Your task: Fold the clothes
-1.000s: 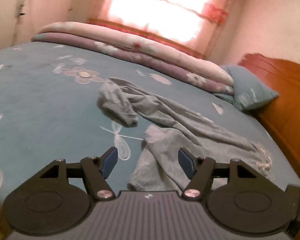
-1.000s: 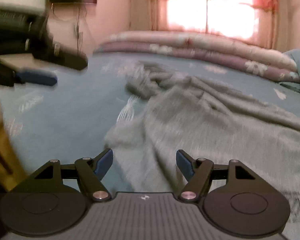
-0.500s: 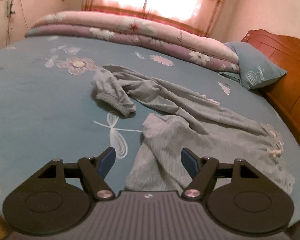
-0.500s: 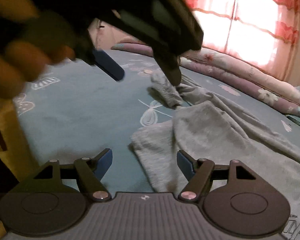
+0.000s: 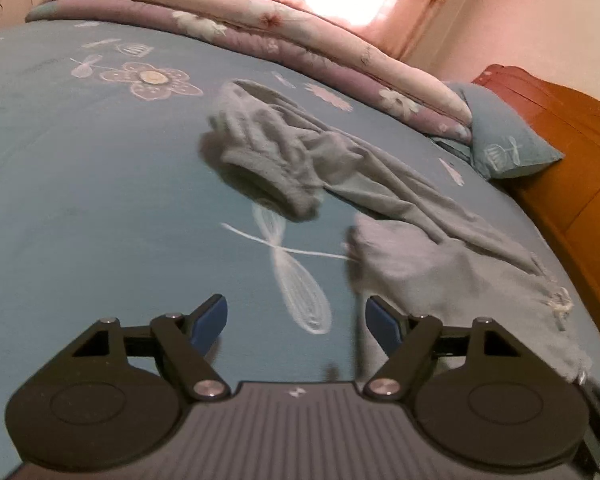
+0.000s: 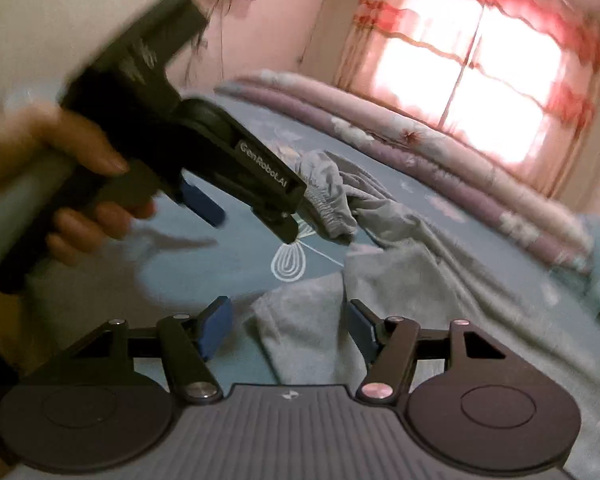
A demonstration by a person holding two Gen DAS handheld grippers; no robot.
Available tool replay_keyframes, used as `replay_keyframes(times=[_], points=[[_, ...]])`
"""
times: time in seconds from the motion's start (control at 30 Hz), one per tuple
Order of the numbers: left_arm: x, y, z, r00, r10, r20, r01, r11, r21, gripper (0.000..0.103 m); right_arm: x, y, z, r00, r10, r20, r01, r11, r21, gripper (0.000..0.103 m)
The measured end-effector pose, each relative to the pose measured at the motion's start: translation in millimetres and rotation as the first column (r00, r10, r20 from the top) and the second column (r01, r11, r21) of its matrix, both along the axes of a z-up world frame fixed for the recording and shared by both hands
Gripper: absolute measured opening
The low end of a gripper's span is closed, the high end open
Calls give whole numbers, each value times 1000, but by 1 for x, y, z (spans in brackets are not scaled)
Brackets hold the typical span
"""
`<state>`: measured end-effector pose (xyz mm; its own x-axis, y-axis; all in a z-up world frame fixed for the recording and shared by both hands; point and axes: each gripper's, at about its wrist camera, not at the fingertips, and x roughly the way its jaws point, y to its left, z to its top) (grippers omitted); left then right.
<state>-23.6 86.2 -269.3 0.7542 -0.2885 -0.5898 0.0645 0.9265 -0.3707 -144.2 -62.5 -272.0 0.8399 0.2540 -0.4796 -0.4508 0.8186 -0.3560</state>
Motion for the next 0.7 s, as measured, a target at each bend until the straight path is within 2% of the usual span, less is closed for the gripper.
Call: replay_keyframes(times=[0.07, 0.17, 0.23, 0.3, 0.33, 0.4, 0.53, 0.63, 0.7], points=[[-2, 7, -2, 999, 0, 37, 0, 1000, 13, 77, 14, 23, -6, 999, -47, 5, 48, 996, -79, 68], [-1, 13, -5, 998, 28, 54, -28, 1000, 8, 77, 31, 43, -22, 990, -142, -22, 138, 982, -125, 68], [-2, 13, -4, 996, 41, 83, -43, 999, 18, 77, 38, 50, -31, 979, -205, 14, 205, 964, -168, 68], [-3, 12, -1, 994, 28, 106, -31, 999, 27, 78, 39, 54, -37, 971, -231, 57, 238, 948, -213, 62], [-4, 12, 0, 993, 17, 115, -21, 999, 26, 80, 38, 54, -38, 970, -234, 65, 242, 941, -236, 42], [-7, 13, 2, 991, 6, 131, -7, 1000, 10, 83, 38, 50, -39, 962, -266, 56, 271, 925, -267, 9], [-6, 13, 1, 992, 19, 124, -16, 1000, -24, 83, 28, 17, -12, 946, -322, 22, 321, 930, -178, 8], [-2, 14, -4, 997, 28, 78, -24, 998, -58, 83, 26, -13, 8, 920, -392, -5, 389, 914, -115, 8], [1, 15, -7, 999, 42, 31, -39, 996, -81, 83, 29, -40, 17, 893, -447, -53, 445, 894, -51, 8]])
